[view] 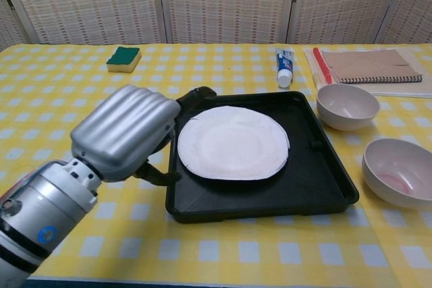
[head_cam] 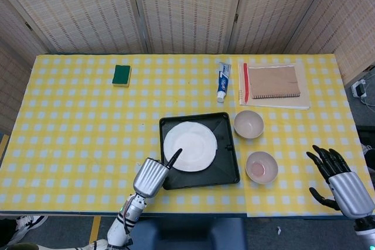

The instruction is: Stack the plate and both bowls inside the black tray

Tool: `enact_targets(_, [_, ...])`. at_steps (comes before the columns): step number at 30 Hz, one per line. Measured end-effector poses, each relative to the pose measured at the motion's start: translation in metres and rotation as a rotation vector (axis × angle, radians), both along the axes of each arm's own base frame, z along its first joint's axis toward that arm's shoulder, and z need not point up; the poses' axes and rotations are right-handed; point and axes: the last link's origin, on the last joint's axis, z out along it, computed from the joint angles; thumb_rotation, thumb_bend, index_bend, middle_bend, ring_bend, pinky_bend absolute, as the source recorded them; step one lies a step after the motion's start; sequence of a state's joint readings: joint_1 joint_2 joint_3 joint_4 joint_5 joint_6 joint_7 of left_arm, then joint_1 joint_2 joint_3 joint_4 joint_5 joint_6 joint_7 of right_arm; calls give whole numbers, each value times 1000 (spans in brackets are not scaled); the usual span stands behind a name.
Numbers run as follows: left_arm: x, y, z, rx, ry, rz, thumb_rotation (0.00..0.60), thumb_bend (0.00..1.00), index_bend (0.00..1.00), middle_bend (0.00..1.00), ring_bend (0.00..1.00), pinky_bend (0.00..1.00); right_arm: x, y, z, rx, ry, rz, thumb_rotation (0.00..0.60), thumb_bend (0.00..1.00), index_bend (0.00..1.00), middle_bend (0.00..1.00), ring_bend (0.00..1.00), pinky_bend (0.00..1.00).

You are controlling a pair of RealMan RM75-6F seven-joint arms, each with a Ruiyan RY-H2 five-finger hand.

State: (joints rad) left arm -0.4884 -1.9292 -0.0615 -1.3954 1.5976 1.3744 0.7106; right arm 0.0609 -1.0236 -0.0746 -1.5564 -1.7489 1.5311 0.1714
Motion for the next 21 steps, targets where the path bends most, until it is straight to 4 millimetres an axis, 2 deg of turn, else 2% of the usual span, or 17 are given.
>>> enact_targets(1, [-5,-1,7,1,-7,13,600,180,242,756,718,952,1,0,0,-1,-2,6,600,344,0,0,0,0])
enact_targets(2, [-13,-3,17,0,-12,32,600,180,246,646,615,853,2,1,0,-4,-4,14,600,344,0,0,0,0])
enact_targets(3, [-20,-4,24,0,-13,47,600,180,245,546,501,710,3,1,1,-7,-3,17,600,345,0,0,0,0])
enact_targets(5, [-37,-8,41,0,-1,81,600,180,239,416,354,498,4,2,0,-10,3,22,600,344,0,0,0,0])
enact_targets(12, [-104,-23,101,70,-16,190,600,172,206,217,98,104,8,2,-9,4,9,59,600,344,0,0,0,0])
enact_targets(14, [-123,-31,115,82,-48,228,600,171,193,180,59,44,8,2,-11,8,19,63,600,344,7,0,0,0])
enact_targets(16, [-138,-38,128,95,-77,257,600,171,190,172,50,19,8,1,-14,19,31,69,600,345,57,0,0,0])
enact_targets(21, [-174,-53,158,147,-123,286,600,172,190,172,48,13,7,-7,-32,52,70,115,600,344,244,0,0,0])
